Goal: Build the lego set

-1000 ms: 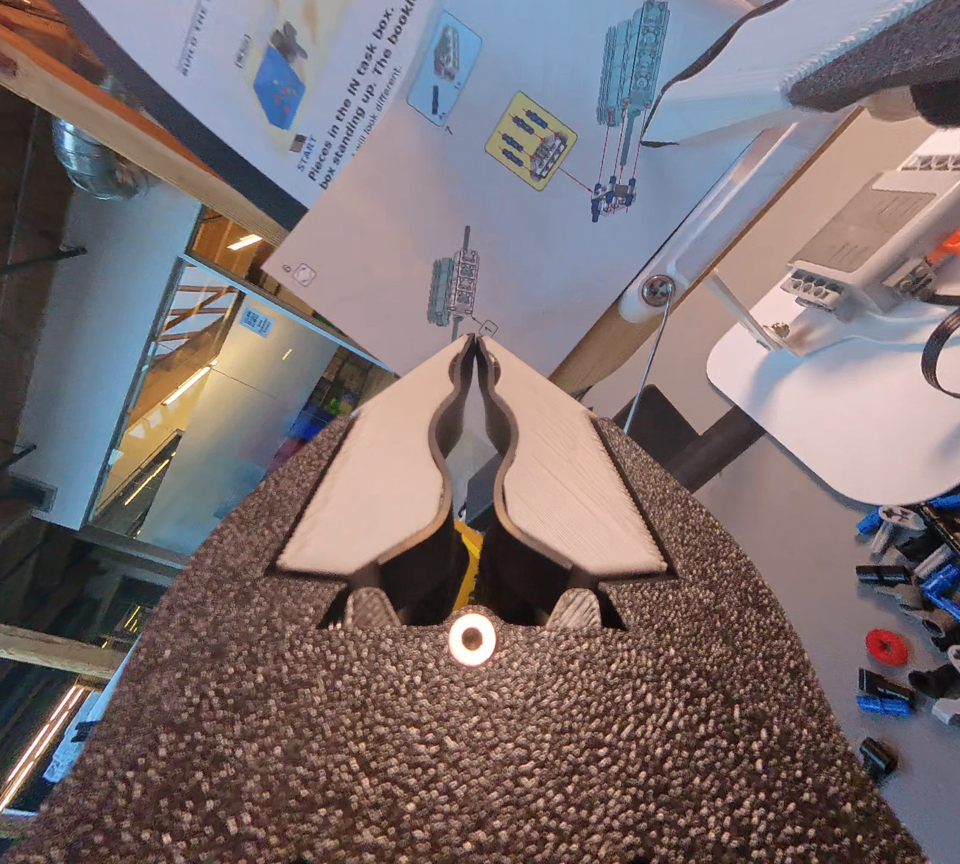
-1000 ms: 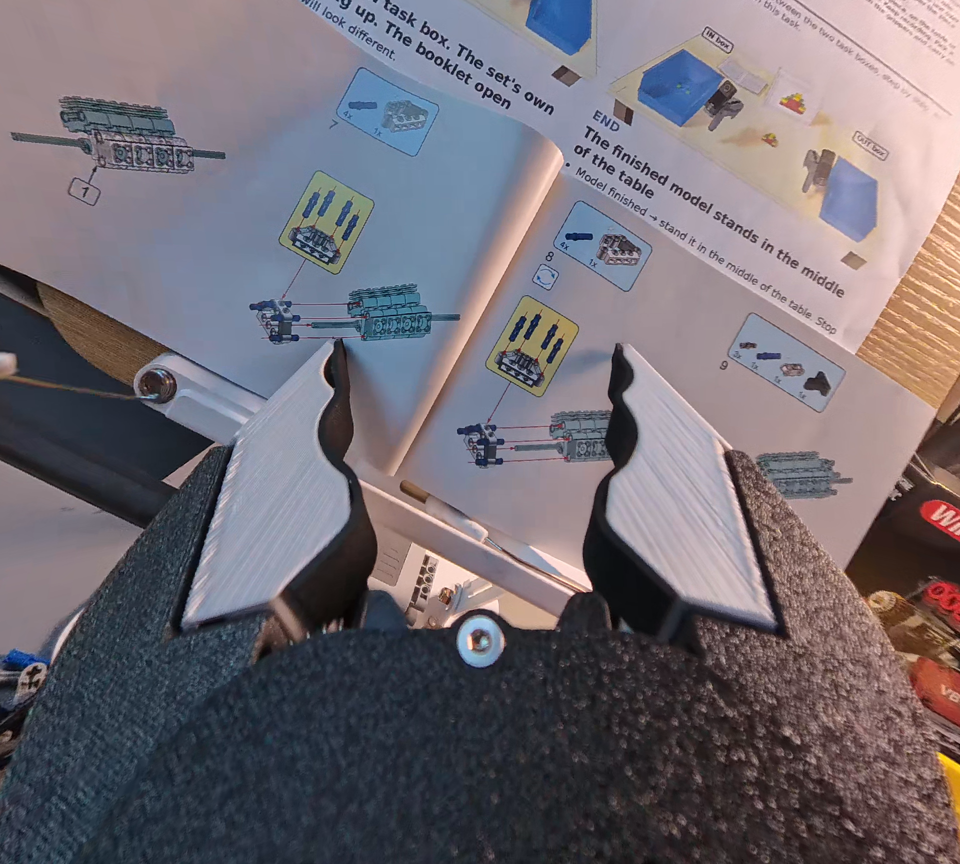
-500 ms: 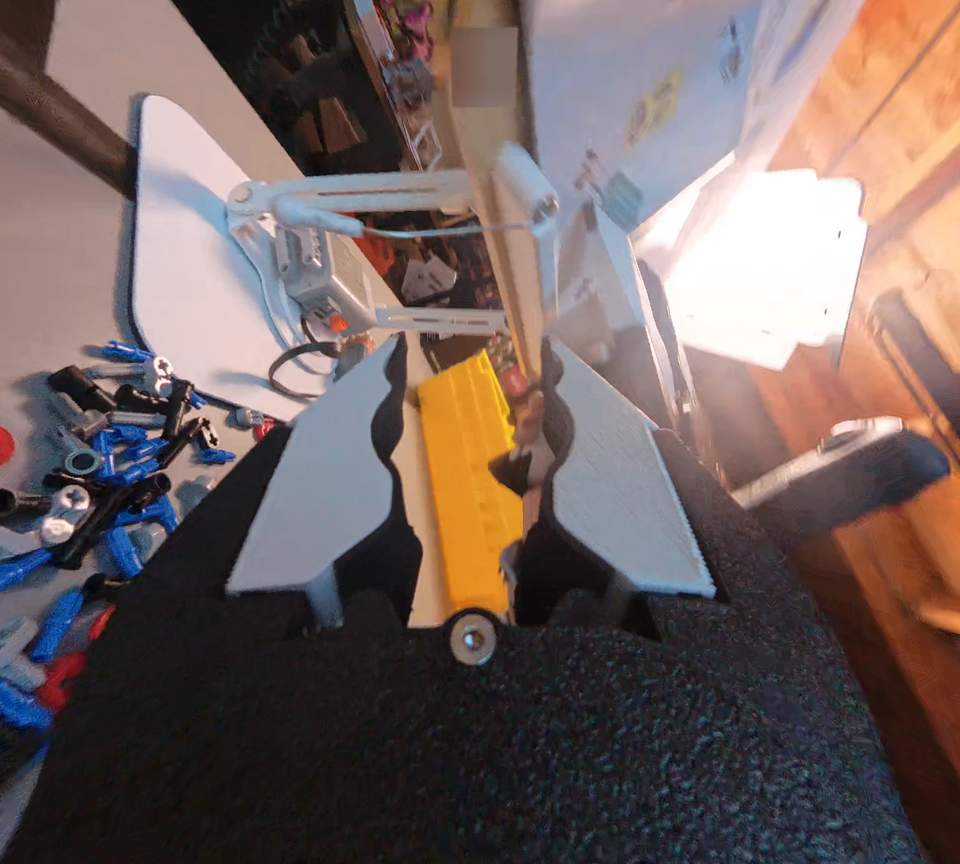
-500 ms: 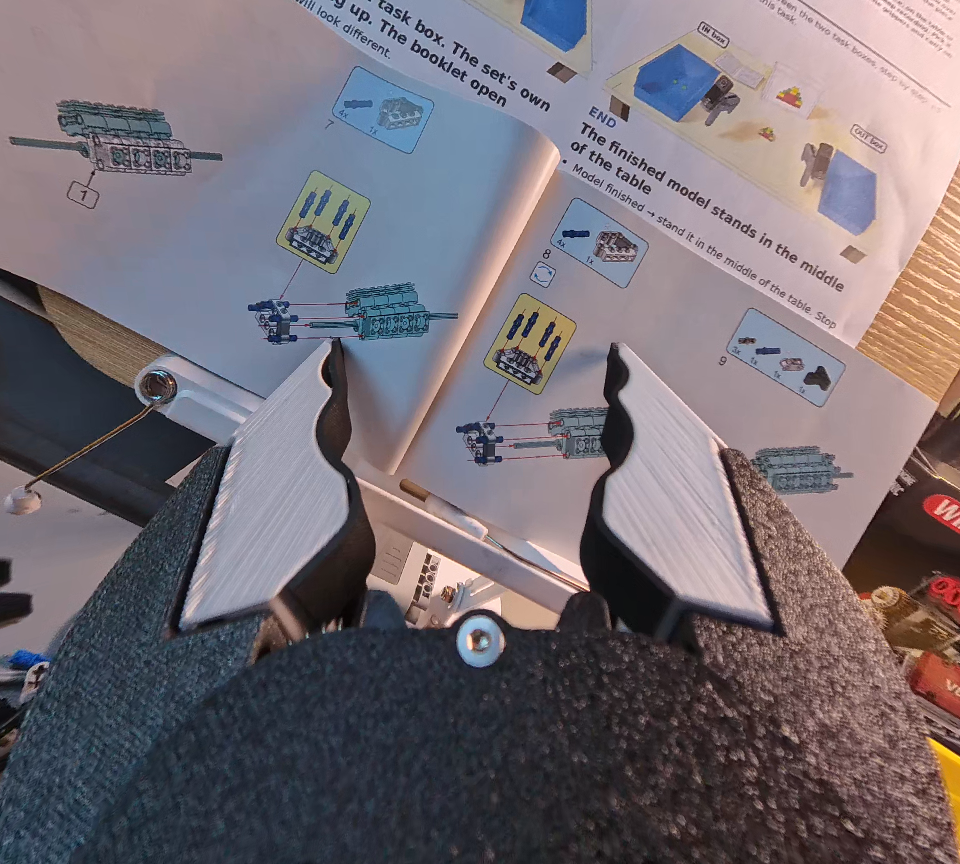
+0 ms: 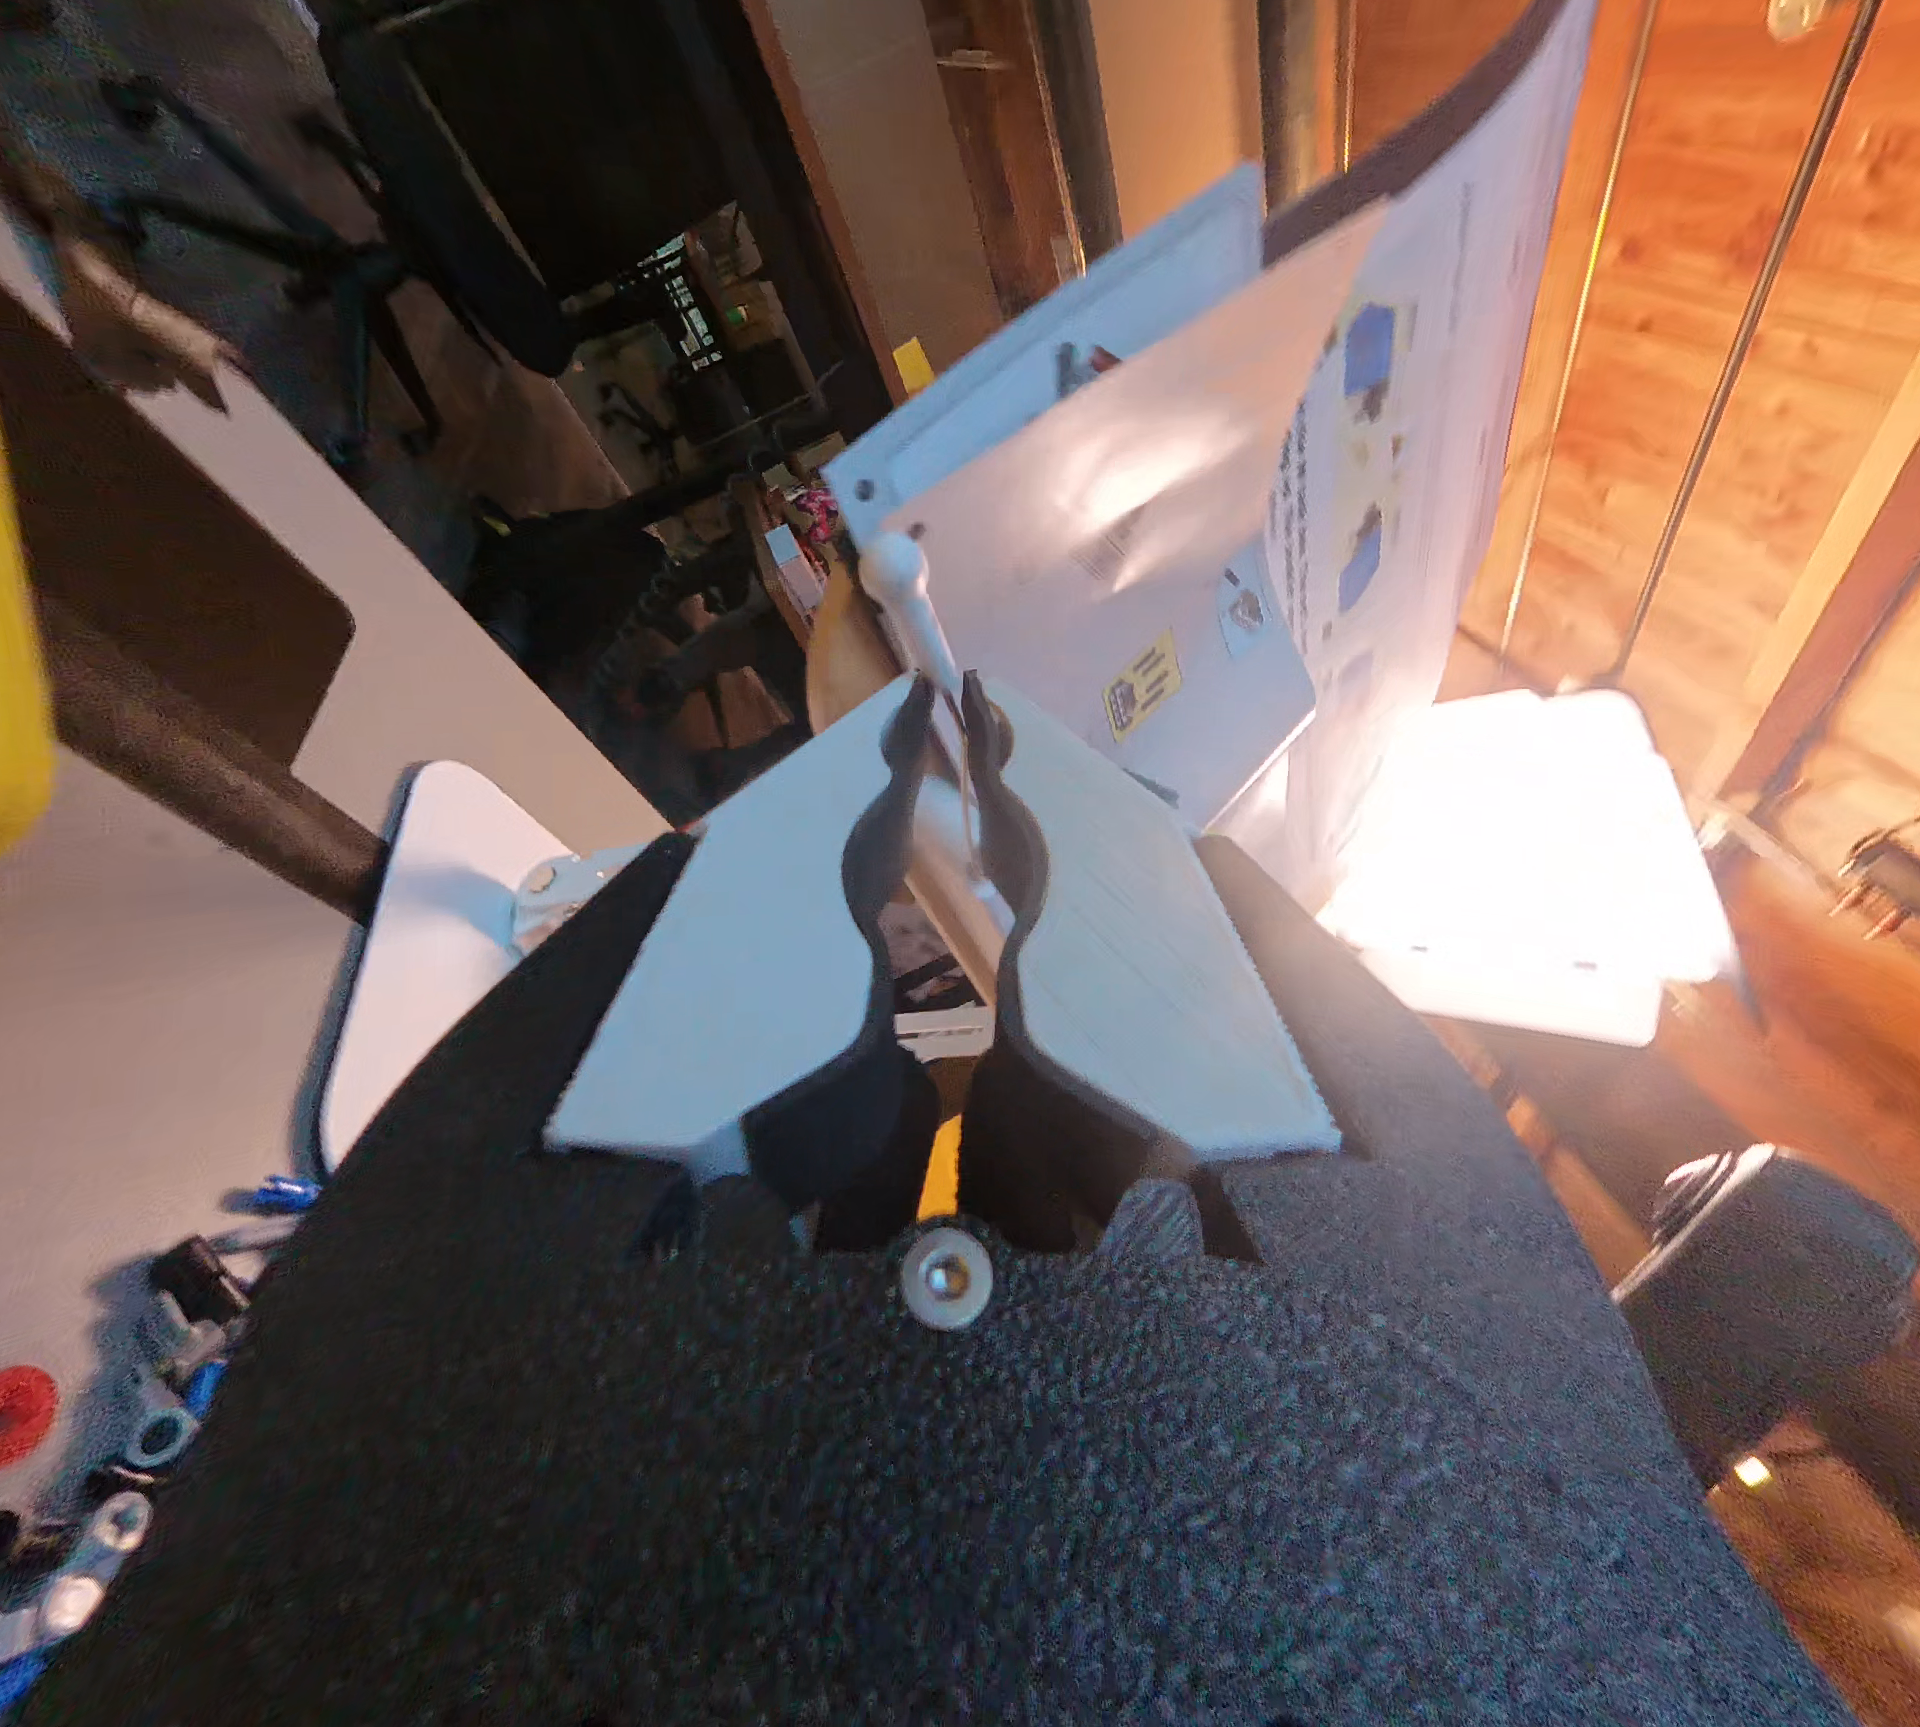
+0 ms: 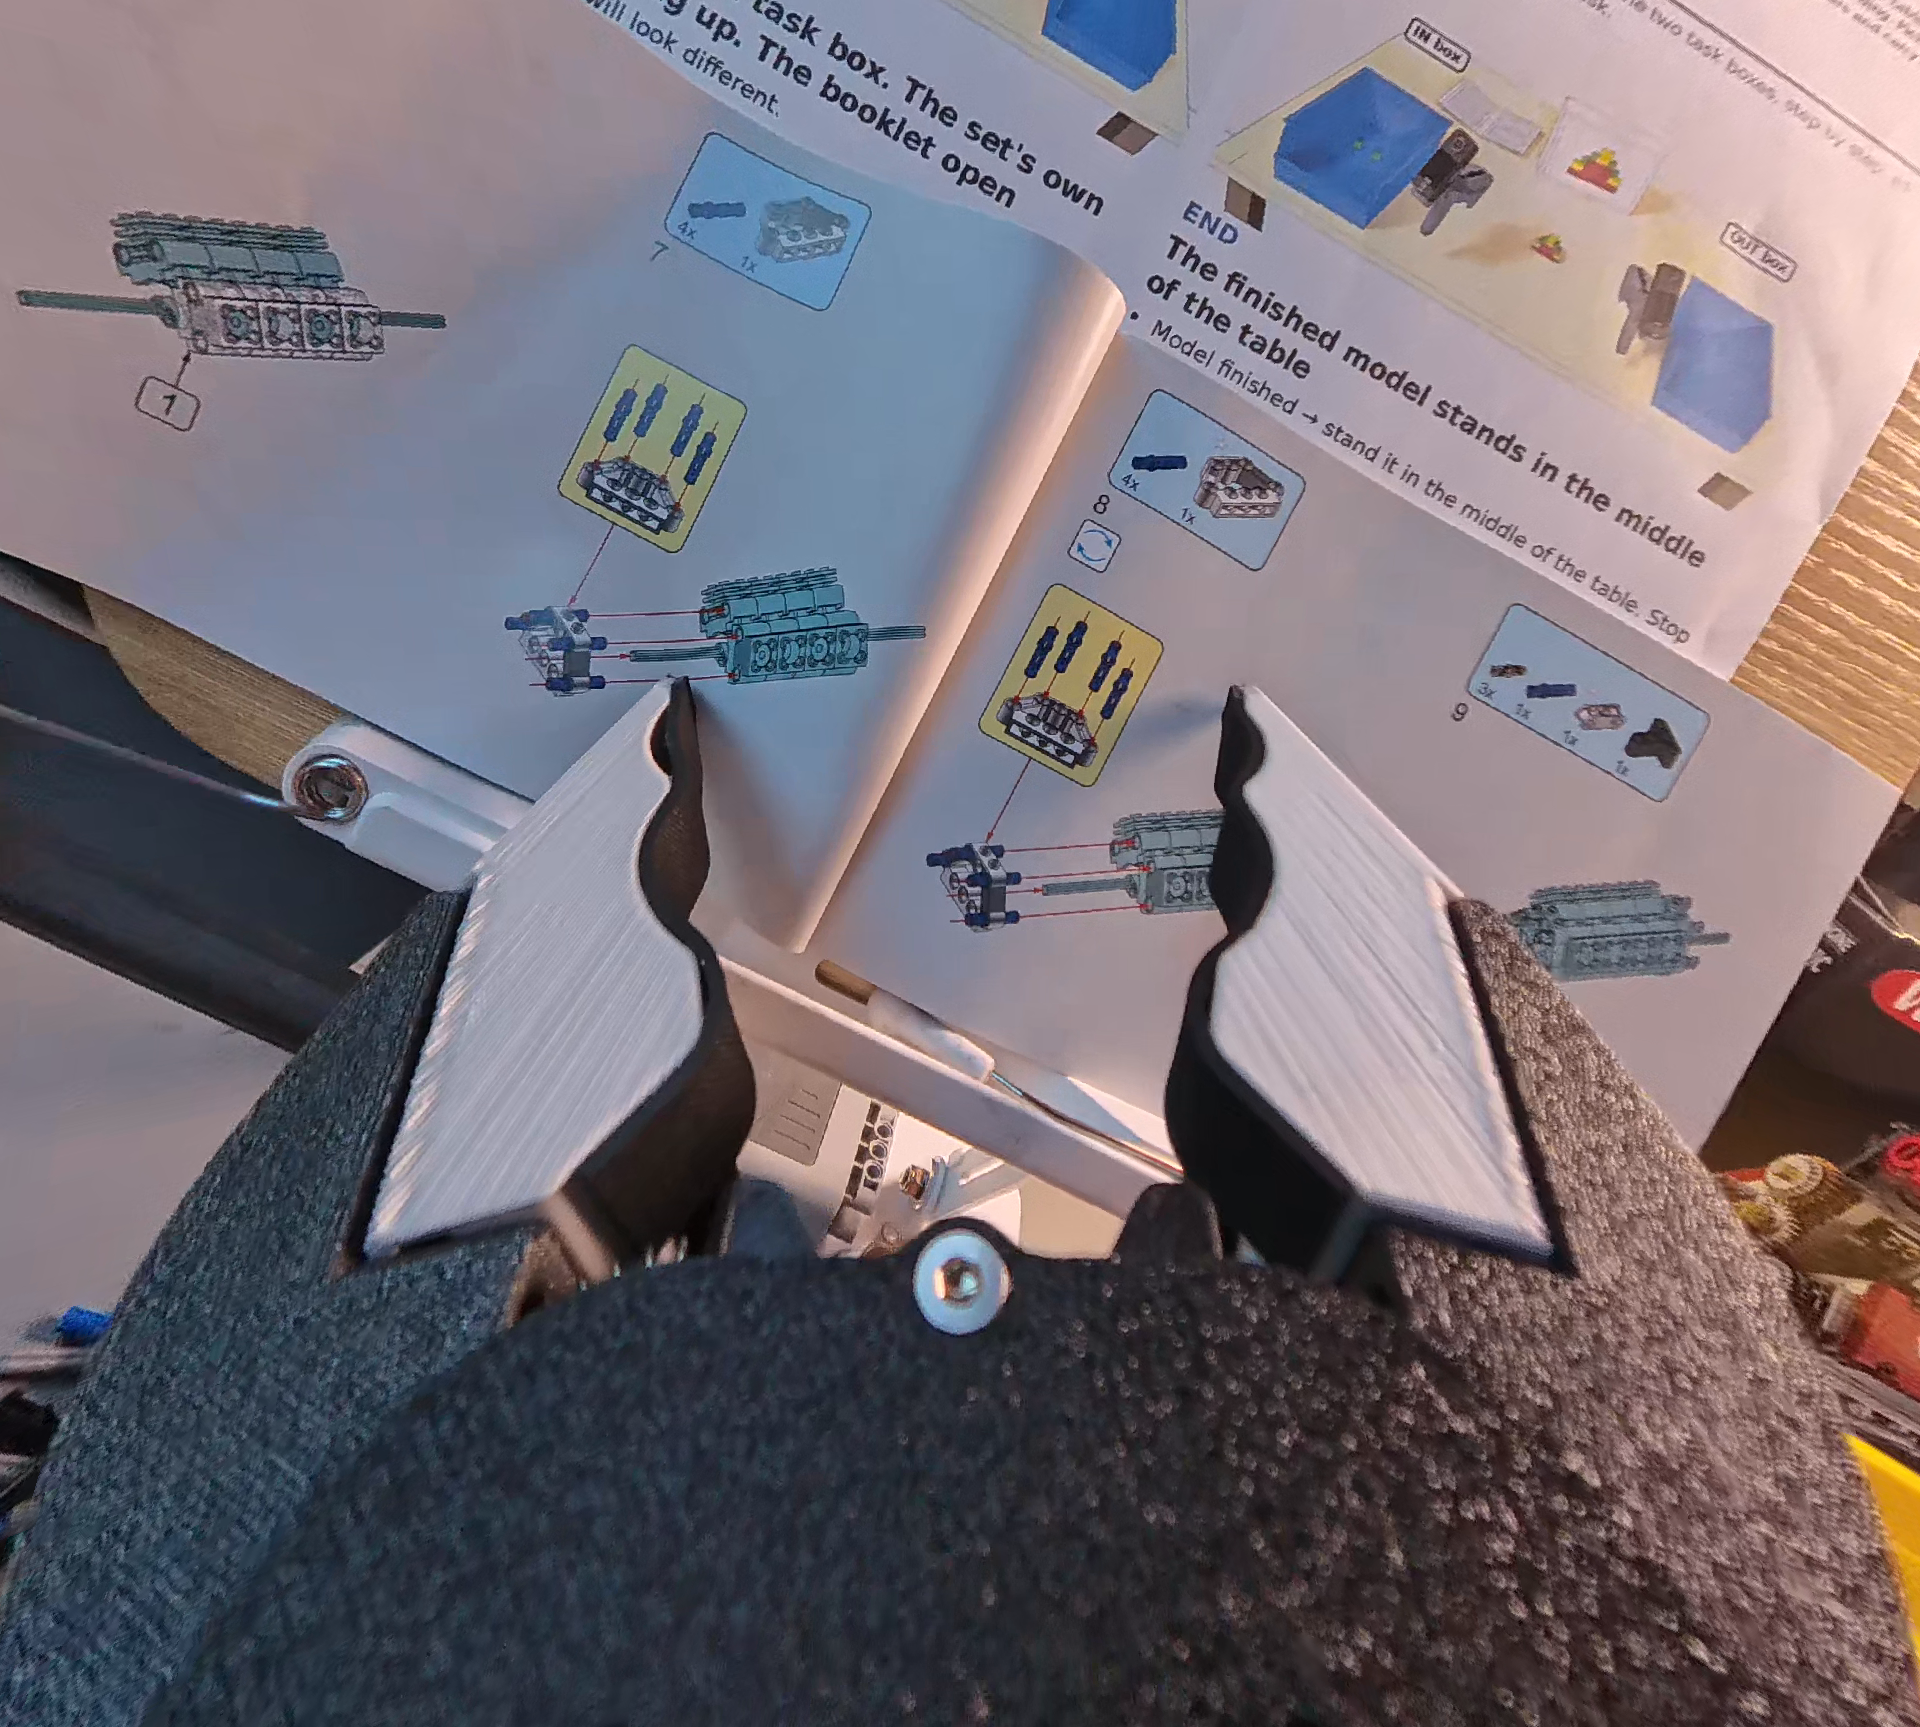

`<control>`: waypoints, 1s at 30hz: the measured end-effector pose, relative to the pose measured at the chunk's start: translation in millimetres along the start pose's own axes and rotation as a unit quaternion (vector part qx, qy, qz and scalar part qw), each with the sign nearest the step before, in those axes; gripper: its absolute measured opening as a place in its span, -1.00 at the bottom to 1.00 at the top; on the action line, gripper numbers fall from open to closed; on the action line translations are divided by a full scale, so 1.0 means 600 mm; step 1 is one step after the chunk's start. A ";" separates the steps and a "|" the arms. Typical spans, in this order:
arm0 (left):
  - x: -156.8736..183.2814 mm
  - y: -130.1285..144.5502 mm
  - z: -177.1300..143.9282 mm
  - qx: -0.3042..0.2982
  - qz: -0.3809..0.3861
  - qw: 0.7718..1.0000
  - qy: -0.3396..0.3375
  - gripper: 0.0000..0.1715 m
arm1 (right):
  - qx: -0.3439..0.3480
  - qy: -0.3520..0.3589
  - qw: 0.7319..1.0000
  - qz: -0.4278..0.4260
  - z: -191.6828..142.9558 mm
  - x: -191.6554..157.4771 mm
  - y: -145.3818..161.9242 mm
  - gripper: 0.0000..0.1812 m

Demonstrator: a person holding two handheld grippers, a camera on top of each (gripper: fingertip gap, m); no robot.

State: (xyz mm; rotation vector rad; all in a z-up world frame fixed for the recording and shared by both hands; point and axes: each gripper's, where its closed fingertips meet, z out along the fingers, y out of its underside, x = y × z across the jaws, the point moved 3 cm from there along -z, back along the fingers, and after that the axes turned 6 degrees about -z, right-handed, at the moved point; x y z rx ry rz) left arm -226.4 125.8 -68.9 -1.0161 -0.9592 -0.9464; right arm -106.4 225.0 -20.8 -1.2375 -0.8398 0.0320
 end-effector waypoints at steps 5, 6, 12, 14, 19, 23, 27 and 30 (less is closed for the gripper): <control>0.065 0.039 0.013 -0.081 0.217 0.972 0.040 -1.00 | 0.002 0.007 1.000 0.007 0.000 -0.003 0.000 0.07; 0.071 0.054 0.022 -0.111 0.269 0.956 0.035 -1.00 | 0.002 0.006 1.000 0.008 0.000 -0.003 0.000 0.07; 0.060 0.014 0.026 -0.096 0.368 0.923 -0.058 -0.97 | -0.002 0.004 1.000 0.008 -0.001 0.000 0.000 0.07; 0.048 -0.001 0.013 -0.076 0.357 0.928 -0.078 -0.73 | -0.001 0.003 1.000 0.009 -0.001 -0.001 0.001 0.07; 0.018 0.007 0.032 -0.133 0.334 0.931 -0.070 -0.65 | -0.001 0.001 1.000 0.008 0.000 -0.001 0.001 0.07; 0.022 0.004 0.042 -0.146 0.334 0.929 -0.066 -0.93 | -0.005 0.003 1.000 0.005 0.001 -0.002 0.002 0.08; 0.043 0.015 0.032 -0.118 0.399 0.908 -0.048 -0.96 | 0.000 0.004 1.000 0.004 -0.001 -0.003 0.002 0.08; 0.058 0.027 0.041 -0.139 0.458 0.877 -0.039 -0.97 | 0.000 -0.002 1.000 0.007 -0.001 -0.004 0.003 0.06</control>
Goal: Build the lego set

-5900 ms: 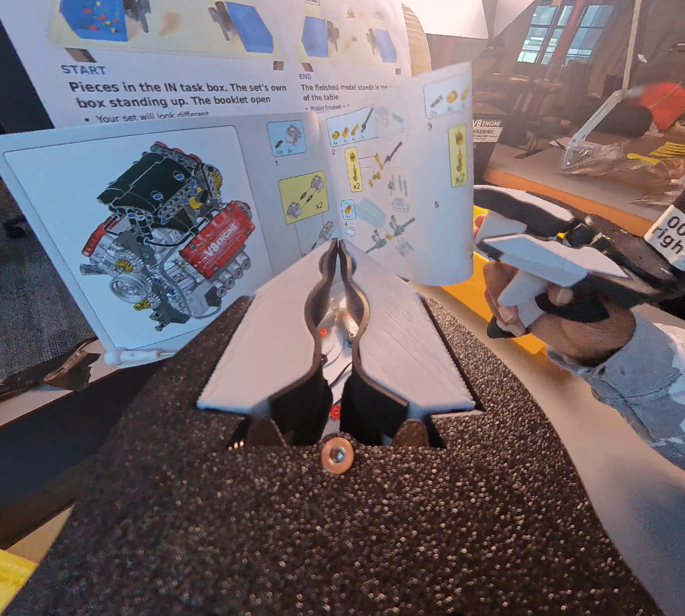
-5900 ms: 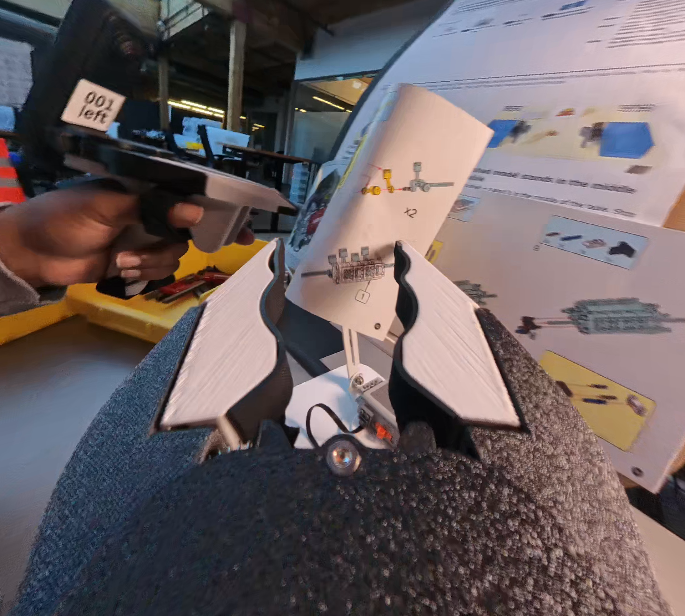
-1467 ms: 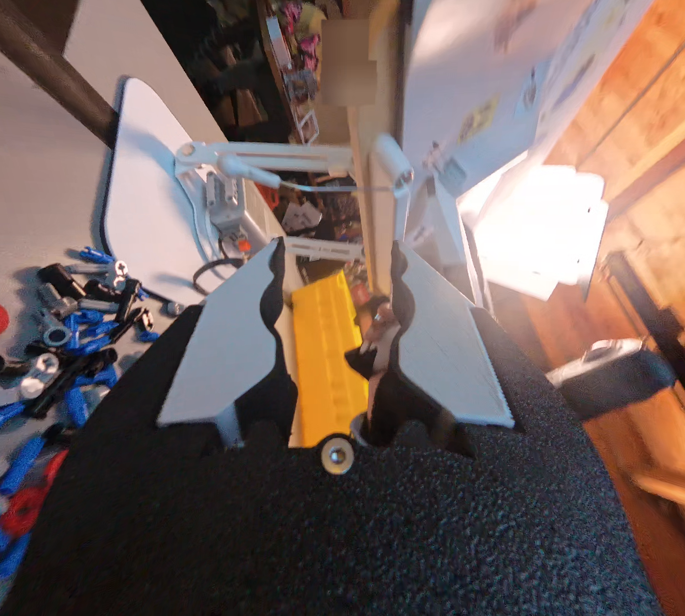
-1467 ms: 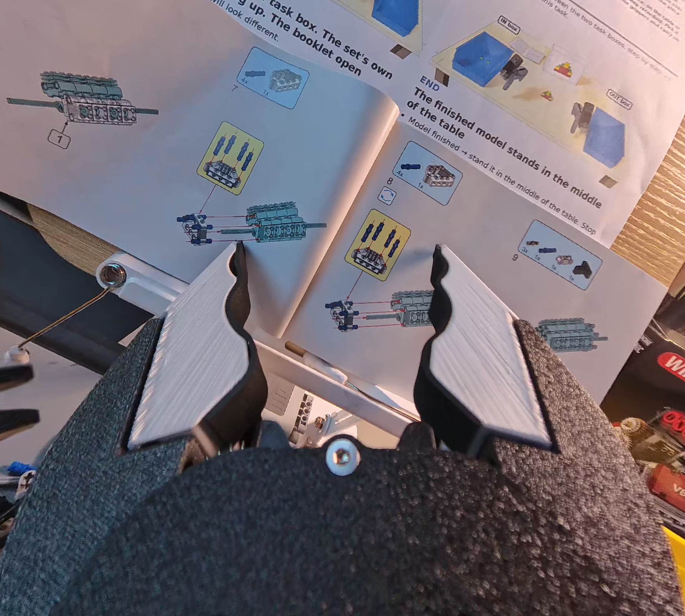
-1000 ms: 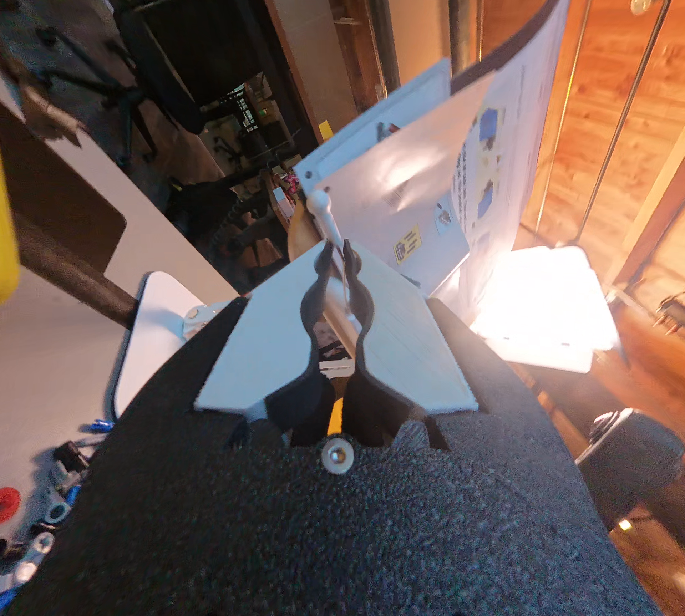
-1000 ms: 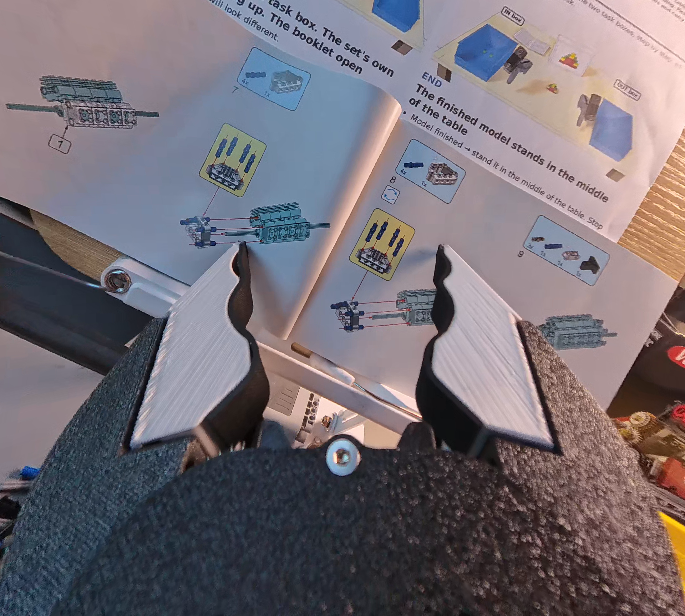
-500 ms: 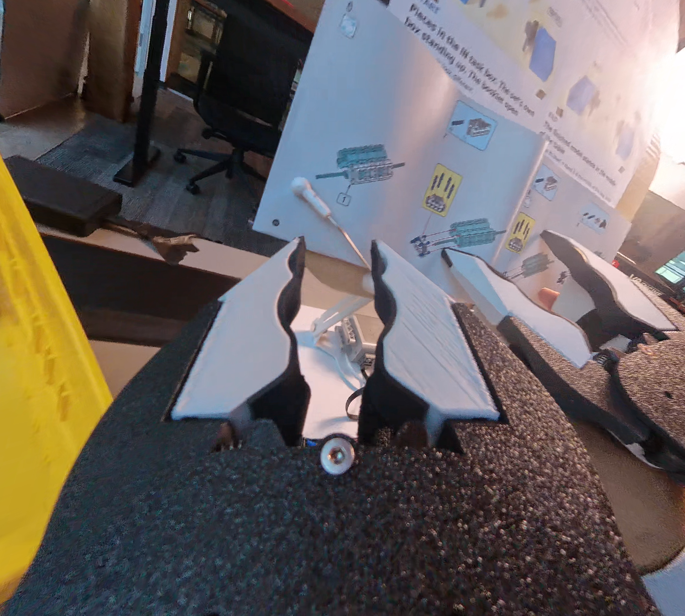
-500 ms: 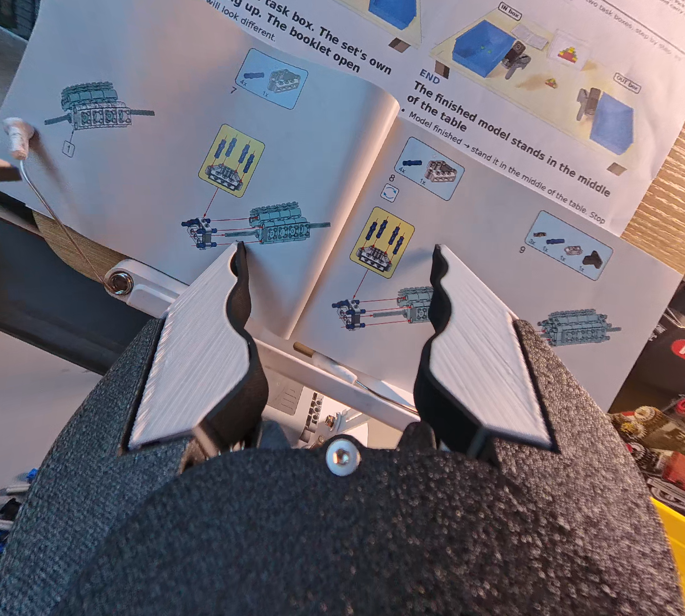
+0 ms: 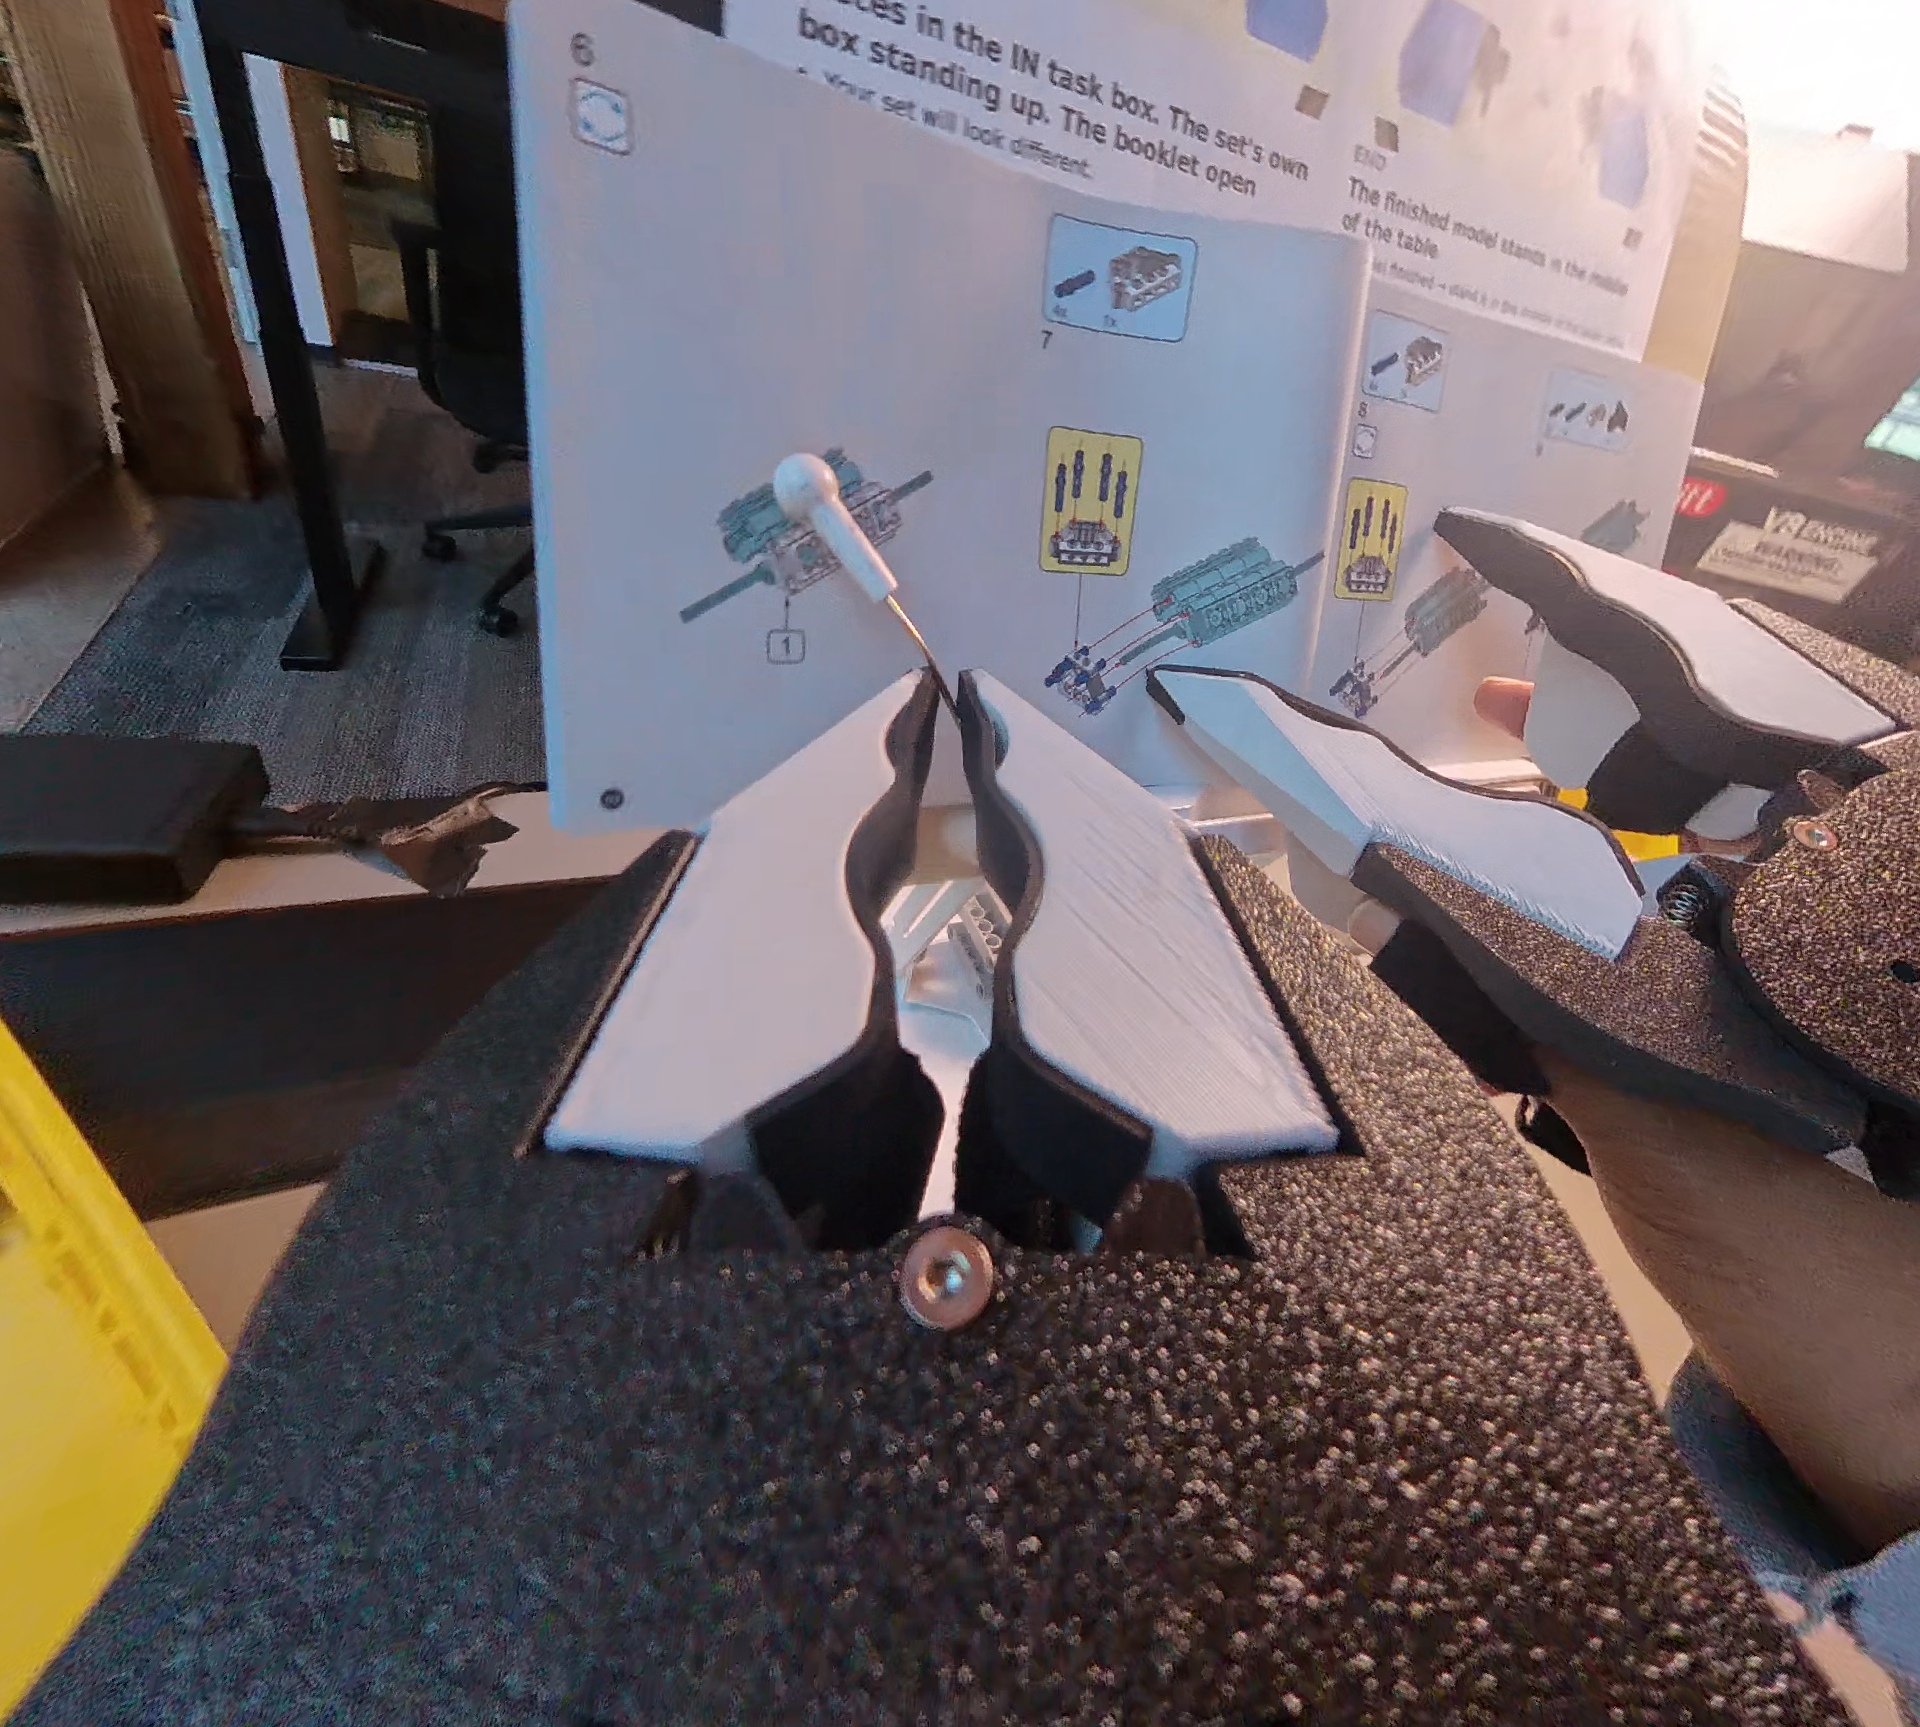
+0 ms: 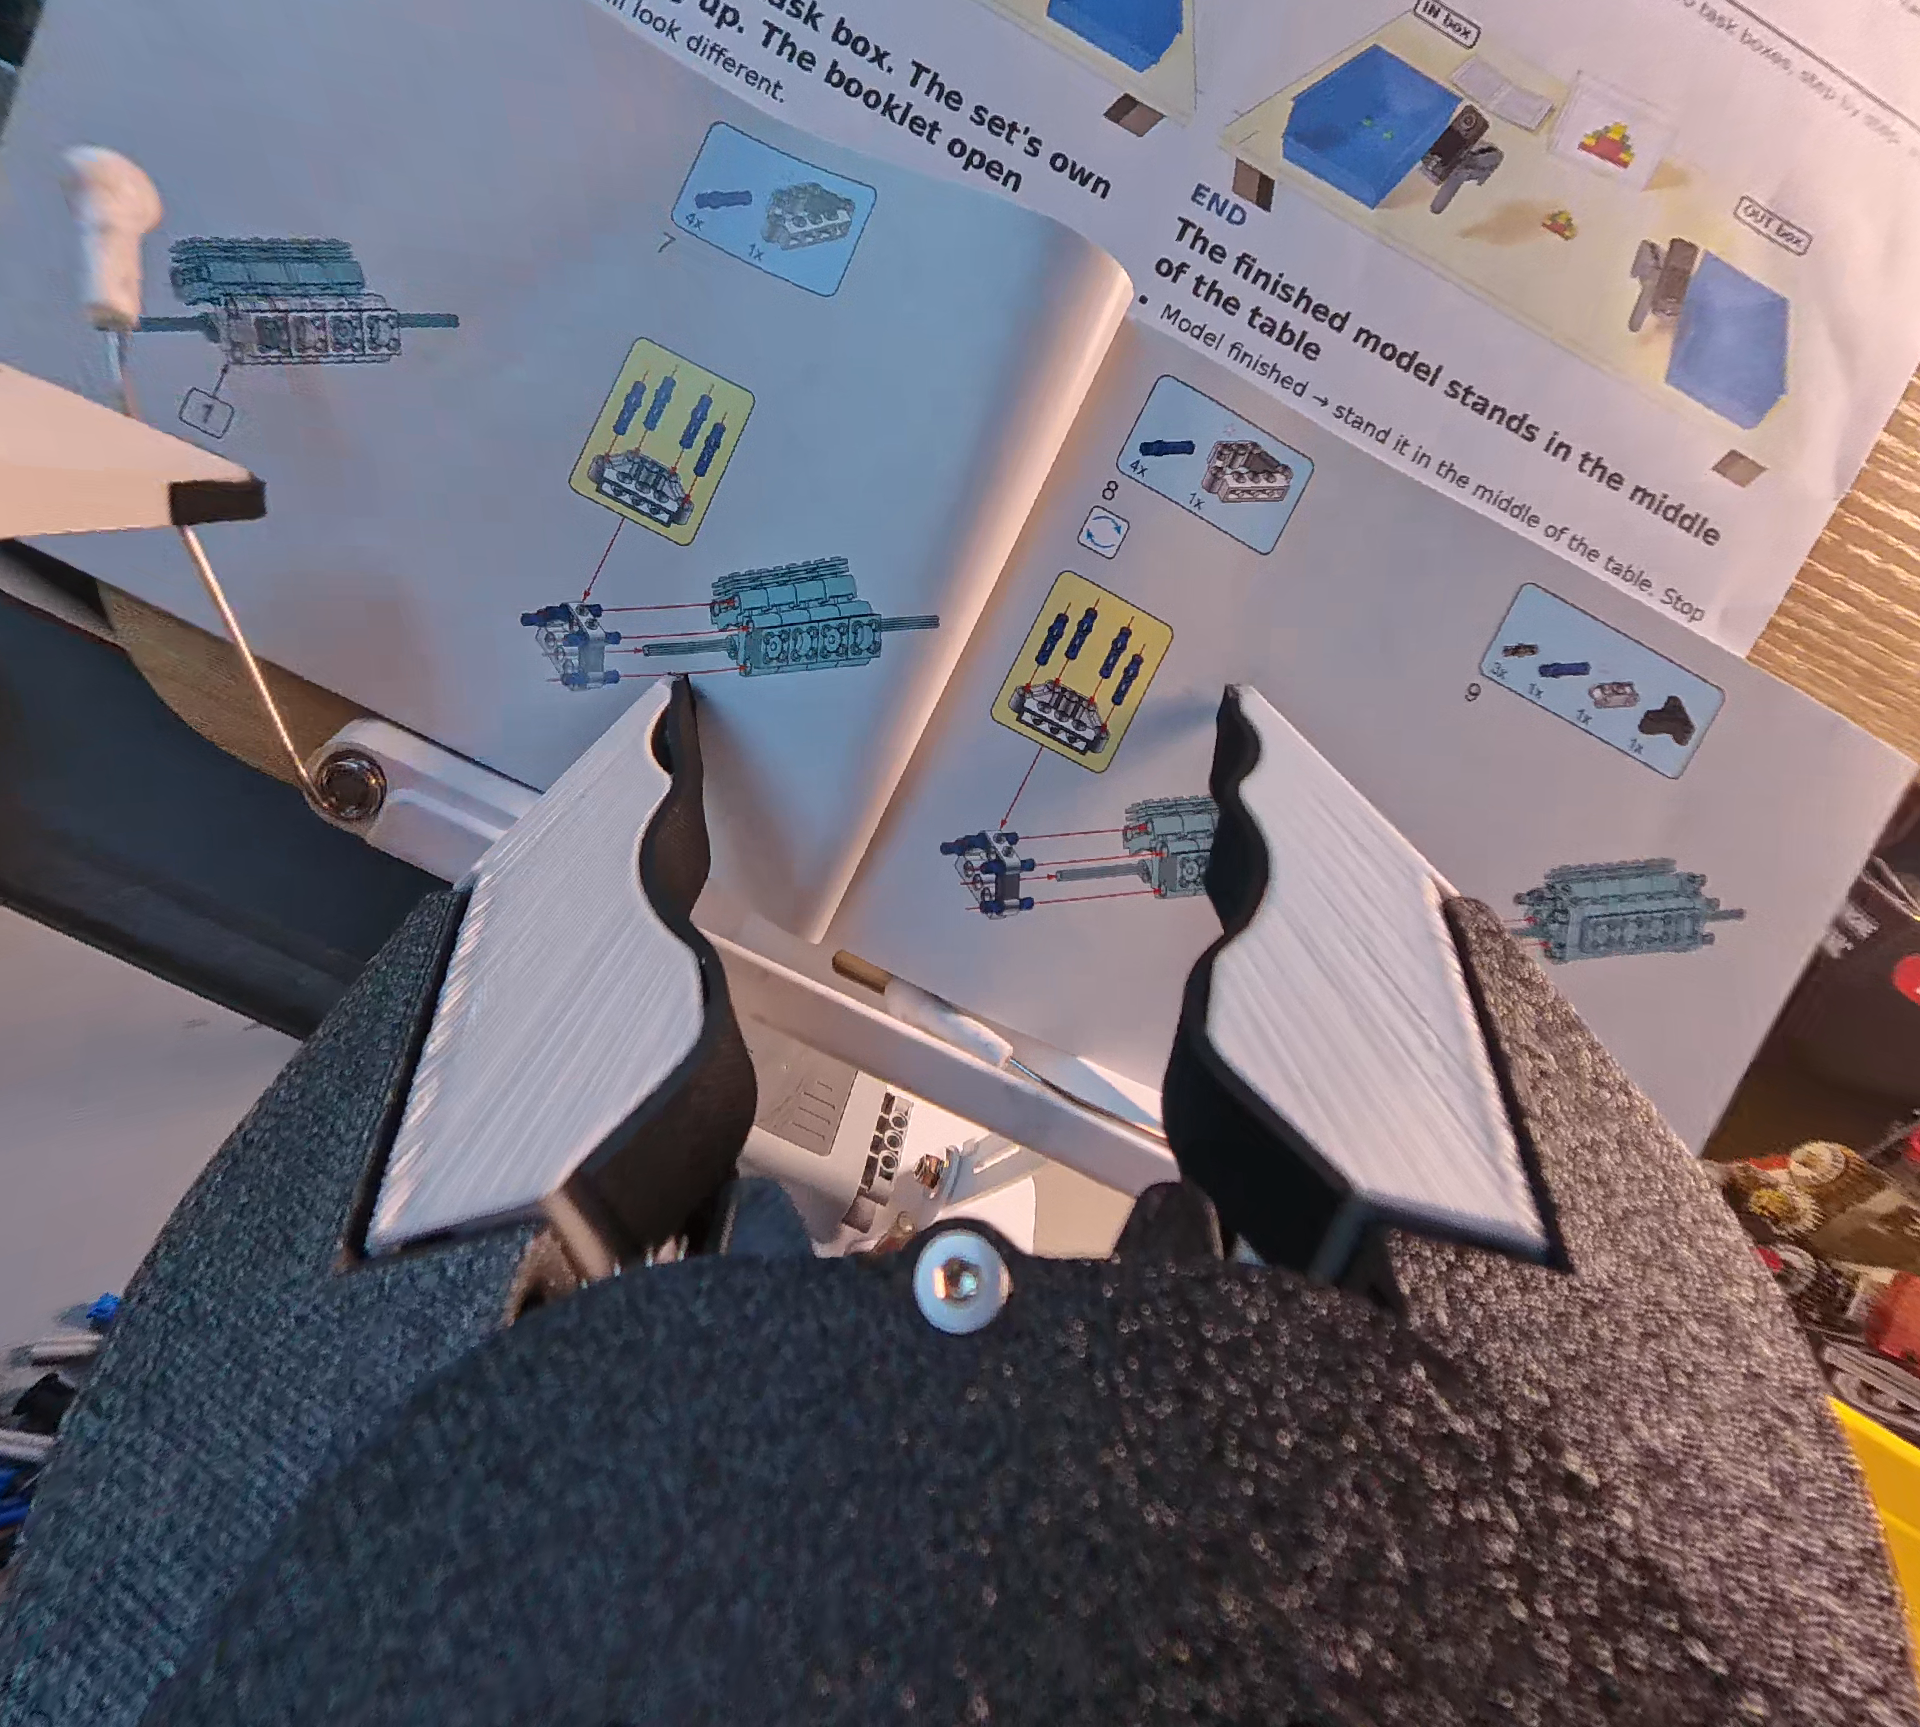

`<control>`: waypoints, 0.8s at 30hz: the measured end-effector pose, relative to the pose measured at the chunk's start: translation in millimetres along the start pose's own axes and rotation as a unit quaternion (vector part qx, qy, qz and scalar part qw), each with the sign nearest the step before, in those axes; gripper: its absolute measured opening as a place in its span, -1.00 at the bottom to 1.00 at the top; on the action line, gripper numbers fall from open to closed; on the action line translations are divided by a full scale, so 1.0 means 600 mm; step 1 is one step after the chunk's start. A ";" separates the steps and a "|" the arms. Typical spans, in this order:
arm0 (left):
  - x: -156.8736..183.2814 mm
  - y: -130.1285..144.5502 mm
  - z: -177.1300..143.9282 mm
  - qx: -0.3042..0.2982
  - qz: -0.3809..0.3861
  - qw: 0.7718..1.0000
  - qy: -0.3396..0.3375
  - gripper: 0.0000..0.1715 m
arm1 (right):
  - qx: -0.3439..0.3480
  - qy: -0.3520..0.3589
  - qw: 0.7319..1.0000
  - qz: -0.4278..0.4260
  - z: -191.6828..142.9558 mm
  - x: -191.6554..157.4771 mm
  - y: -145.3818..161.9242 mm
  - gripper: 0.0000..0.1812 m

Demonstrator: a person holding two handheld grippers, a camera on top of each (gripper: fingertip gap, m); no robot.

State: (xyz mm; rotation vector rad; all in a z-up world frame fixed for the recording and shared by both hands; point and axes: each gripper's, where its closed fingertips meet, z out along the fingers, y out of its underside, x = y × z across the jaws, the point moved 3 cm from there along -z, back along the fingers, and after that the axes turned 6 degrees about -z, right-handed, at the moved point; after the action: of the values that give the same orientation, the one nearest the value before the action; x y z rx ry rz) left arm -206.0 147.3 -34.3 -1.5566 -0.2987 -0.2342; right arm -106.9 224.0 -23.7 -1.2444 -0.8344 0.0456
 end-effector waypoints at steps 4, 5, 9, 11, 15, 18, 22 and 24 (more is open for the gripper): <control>0.015 -0.004 0.019 -0.033 0.061 0.997 0.024 -0.97 | 0.001 0.001 1.000 0.003 -0.001 0.000 0.001 0.06; 0.014 -0.003 0.023 -0.038 0.074 0.996 0.020 -0.97 | 0.001 0.001 1.000 0.005 -0.001 0.000 0.001 0.06; 0.017 -0.001 0.028 -0.045 0.068 0.996 0.029 -0.97 | -0.001 0.000 1.000 0.008 -0.001 0.001 0.002 0.06; 0.023 0.002 0.029 -0.048 0.085 0.995 0.037 -0.98 | -0.002 -0.001 1.000 0.007 -0.001 0.001 0.002 0.06; 0.027 0.003 0.033 -0.056 0.099 0.993 0.037 -0.98 | -0.003 -0.004 1.000 0.002 -0.002 0.001 0.003 0.07; 0.027 0.006 0.031 -0.064 0.102 0.992 0.040 -0.98 | -0.001 -0.012 1.000 0.001 -0.003 0.002 0.004 0.09; 0.020 0.008 0.012 -0.059 0.104 0.992 0.036 -0.91 | -0.001 -0.022 1.000 0.004 -0.013 0.011 0.008 0.12; 0.013 0.011 0.002 -0.059 0.106 0.992 0.031 -0.91 | 0.005 -0.027 1.000 0.013 -0.025 0.022 0.009 0.12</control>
State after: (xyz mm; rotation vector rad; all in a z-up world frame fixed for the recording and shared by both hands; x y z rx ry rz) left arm -196.3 148.6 -37.9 -1.6817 -0.0700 -0.1364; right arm -86.8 219.7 -22.2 -1.2483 -0.8641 0.1043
